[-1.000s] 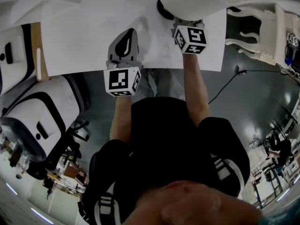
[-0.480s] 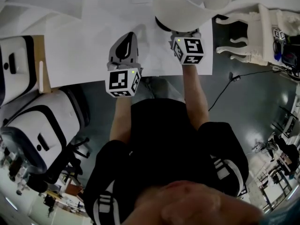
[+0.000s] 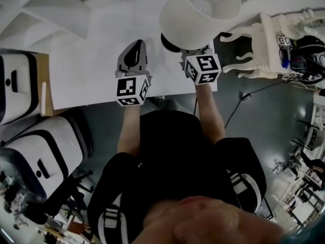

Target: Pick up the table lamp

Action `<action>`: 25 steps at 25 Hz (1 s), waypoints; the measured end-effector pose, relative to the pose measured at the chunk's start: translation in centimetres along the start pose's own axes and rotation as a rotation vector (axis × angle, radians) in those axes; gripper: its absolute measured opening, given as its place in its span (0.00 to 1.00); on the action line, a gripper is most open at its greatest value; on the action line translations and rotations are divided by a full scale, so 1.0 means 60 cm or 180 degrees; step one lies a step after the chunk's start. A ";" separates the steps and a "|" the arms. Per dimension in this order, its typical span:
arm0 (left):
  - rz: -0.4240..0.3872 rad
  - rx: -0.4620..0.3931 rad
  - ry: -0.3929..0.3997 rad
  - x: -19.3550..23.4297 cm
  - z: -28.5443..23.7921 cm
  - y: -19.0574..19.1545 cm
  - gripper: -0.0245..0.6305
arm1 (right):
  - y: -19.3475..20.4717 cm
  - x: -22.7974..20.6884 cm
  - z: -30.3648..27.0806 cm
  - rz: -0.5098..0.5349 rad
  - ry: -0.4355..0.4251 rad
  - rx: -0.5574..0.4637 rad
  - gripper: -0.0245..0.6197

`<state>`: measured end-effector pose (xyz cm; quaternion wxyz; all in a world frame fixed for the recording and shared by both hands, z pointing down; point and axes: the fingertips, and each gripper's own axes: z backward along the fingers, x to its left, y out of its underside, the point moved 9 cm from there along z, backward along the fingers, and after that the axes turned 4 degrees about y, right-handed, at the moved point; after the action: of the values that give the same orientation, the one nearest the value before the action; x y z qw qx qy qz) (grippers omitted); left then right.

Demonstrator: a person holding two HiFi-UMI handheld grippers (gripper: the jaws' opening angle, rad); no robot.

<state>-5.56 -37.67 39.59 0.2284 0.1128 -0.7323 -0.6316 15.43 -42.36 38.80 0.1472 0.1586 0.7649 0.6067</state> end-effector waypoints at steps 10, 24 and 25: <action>-0.0148 -0.0231 0.0100 -0.016 -0.020 -0.066 0.05 | -0.051 0.010 0.054 -0.0132 -0.0142 -0.0046 0.21; -0.0258 -0.0221 0.0224 -0.015 -0.033 -0.085 0.05 | -0.053 0.015 0.062 -0.0091 -0.0143 -0.0114 0.21; -0.0254 -0.0222 0.0233 -0.016 -0.034 -0.085 0.05 | -0.052 0.016 0.064 -0.0091 -0.0138 -0.0118 0.21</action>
<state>-4.37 -39.93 34.64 0.2335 0.1570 -0.6959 -0.6607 15.96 -39.26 34.90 0.1753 0.1579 0.7523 0.6151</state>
